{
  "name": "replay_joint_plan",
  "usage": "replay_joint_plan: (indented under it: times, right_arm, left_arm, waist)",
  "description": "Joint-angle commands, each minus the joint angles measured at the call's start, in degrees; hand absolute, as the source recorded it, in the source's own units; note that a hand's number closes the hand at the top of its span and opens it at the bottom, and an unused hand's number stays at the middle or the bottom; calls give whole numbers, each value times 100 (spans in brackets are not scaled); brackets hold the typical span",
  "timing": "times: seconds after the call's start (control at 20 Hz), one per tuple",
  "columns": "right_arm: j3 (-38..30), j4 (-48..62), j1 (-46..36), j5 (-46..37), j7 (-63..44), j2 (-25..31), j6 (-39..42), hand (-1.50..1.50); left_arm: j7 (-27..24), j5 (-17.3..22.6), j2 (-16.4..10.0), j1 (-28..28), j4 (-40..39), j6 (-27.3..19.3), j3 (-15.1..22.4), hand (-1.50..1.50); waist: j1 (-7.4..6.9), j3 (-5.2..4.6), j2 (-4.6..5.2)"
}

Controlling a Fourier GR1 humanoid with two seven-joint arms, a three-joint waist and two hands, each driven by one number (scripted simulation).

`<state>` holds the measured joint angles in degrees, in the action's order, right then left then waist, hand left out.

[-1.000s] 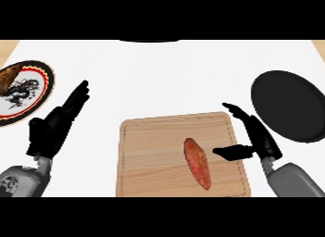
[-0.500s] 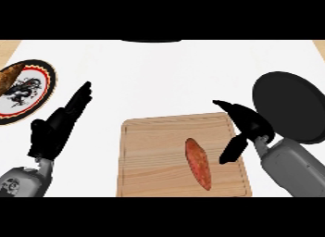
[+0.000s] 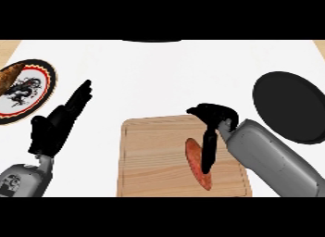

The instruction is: Pick the sweet potato from the cutting board and place it in the pan

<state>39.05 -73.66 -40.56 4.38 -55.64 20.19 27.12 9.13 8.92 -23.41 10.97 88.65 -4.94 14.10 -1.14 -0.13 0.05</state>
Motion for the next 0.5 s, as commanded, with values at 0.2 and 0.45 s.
replay_joint_plan:
  times: [0.2, 0.45]
  right_arm:
    - [372, 199, -516, 283, -1567, -675, 372, -150]
    - [320, 228, -407, 237, -1277, -189, 703, -150]
  left_arm:
    - [154, -285, 202, -104, 136, -163, 125, 0]
    - [-4, -76, 54, 32, -158, 152, -288, 0]
  waist:
    - [84, 6, -25]
    - [141, 7, -16]
